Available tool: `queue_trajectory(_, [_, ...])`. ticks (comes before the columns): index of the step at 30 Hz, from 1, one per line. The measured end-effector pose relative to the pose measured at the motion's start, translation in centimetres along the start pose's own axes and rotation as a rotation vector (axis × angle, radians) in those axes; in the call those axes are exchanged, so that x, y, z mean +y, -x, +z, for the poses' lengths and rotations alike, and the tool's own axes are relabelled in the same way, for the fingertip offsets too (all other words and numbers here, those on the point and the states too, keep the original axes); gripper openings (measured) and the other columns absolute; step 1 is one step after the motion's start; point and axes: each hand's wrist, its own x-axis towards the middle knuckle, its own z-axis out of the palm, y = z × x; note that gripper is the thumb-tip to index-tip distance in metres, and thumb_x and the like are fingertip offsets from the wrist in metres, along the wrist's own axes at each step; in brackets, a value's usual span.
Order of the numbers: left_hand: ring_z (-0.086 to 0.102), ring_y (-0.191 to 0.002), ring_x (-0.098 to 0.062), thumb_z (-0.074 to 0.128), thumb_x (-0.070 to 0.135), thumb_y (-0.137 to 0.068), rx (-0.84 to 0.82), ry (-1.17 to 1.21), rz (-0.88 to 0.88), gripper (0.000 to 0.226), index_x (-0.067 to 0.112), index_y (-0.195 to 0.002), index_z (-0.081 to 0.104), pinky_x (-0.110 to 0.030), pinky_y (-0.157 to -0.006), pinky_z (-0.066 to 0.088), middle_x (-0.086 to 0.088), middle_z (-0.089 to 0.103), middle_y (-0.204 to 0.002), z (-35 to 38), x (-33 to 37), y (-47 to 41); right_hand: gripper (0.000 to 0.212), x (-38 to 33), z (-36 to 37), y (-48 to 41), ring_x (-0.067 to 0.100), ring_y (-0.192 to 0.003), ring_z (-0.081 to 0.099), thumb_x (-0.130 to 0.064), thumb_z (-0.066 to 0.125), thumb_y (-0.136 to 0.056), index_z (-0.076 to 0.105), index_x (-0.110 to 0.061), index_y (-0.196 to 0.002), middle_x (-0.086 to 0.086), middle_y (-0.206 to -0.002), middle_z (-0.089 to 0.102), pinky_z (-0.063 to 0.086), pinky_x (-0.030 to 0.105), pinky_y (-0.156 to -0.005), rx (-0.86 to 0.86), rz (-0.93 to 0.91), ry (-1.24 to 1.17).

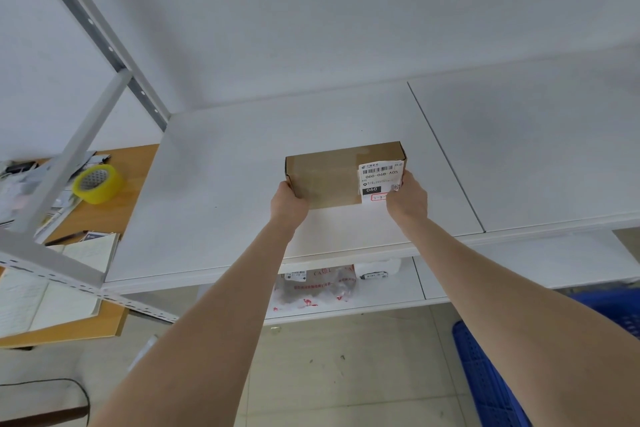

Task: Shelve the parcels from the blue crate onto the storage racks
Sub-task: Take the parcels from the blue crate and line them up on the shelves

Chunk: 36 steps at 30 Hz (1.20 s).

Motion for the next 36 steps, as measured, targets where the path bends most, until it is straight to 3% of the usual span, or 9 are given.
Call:
queue_trajectory(9, [0.050,-0.099,-0.024,0.045,0.009,-0.090,-0.025,0.053,0.005,0.039,0.010,-0.130,0.044,-0.030,-0.081,0.041,-0.007,0.057,-0.122,0.2,-0.8,0.5,0.047,0.4,-0.4,0.5,0.030,-0.112,0.056,0.001,0.038,-0.088,0.045,-0.016,-0.131,0.008,-0.127,0.059,0.046,0.031,-0.077,-0.046,0.018,-0.010])
queue_trajectory(11, [0.052,-0.111,-0.026,0.045,0.012,-0.093,-0.028,0.036,-0.014,0.045,0.012,-0.137,0.039,-0.031,-0.087,0.043,-0.007,0.054,-0.130,0.1,-1.0,0.7,0.049,0.6,-0.6,0.9,0.031,-0.116,0.054,0.001,0.041,-0.089,0.040,-0.016,-0.136,0.009,-0.133,0.055,0.043,0.030,-0.076,-0.061,0.029,0.008])
queue_trajectory(14, [0.044,-0.128,-0.028,0.044,0.010,-0.094,0.011,-0.007,-0.080,0.054,0.009,-0.145,0.027,-0.034,-0.097,0.041,-0.010,0.042,-0.144,0.1,-1.3,1.7,0.059,1.0,-1.2,1.8,0.031,-0.124,0.048,0.000,0.044,-0.092,0.026,-0.013,-0.147,0.011,-0.142,0.046,0.044,0.033,-0.086,-0.067,0.069,0.032])
queue_trajectory(17, [0.051,-0.116,-0.031,0.044,0.004,-0.091,0.151,0.006,-0.118,0.043,0.005,-0.133,0.038,-0.037,-0.088,0.044,-0.013,0.043,-0.137,0.3,-1.4,3.9,0.064,1.5,-1.9,3.0,0.031,-0.127,0.045,-0.003,0.048,-0.091,0.023,-0.013,-0.149,0.014,-0.143,0.042,0.042,0.036,-0.096,-0.056,0.067,0.040])
queue_trajectory(20, [0.054,-0.107,-0.031,0.043,0.006,-0.089,0.218,-0.069,-0.043,0.032,0.008,-0.121,0.044,-0.038,-0.082,0.044,-0.010,0.045,-0.128,1.6,-1.3,6.4,0.065,2.6,-3.0,4.7,0.030,-0.125,0.046,-0.004,0.049,-0.090,0.024,-0.015,-0.149,0.014,-0.143,0.037,0.041,0.033,-0.093,-0.036,0.053,0.047])
queue_trajectory(26, [0.055,-0.106,-0.028,0.047,0.008,-0.088,0.013,-0.224,0.221,0.033,0.012,-0.120,0.048,-0.033,-0.081,0.045,-0.009,0.046,-0.126,6.8,1.1,10.7,0.064,5.7,-6.6,7.4,0.030,-0.126,0.042,-0.007,0.049,-0.090,0.026,-0.020,-0.148,0.012,-0.143,0.032,0.041,0.039,-0.101,0.034,0.044,0.059])
queue_trajectory(32, [0.056,-0.106,-0.027,0.054,0.018,-0.089,-0.228,-0.384,0.289,0.042,0.012,-0.129,0.042,-0.032,-0.083,0.044,-0.010,0.041,-0.131,14.0,3.9,15.6,0.064,11.5,-12.1,9.3,0.027,-0.127,0.040,-0.012,0.052,-0.091,0.026,-0.023,-0.148,0.009,-0.145,0.030,0.044,0.045,-0.100,0.081,0.081,0.057])
queue_trajectory(36, [0.056,-0.106,-0.028,0.056,0.021,-0.088,-0.321,-0.439,0.338,0.045,0.013,-0.129,0.041,-0.031,-0.084,0.046,-0.010,0.040,-0.131,21.1,5.1,20.4,0.066,17.6,-17.2,10.3,0.027,-0.126,0.040,-0.018,0.056,-0.091,0.024,-0.023,-0.148,0.010,-0.143,0.032,0.045,0.041,-0.098,0.076,0.104,0.052])
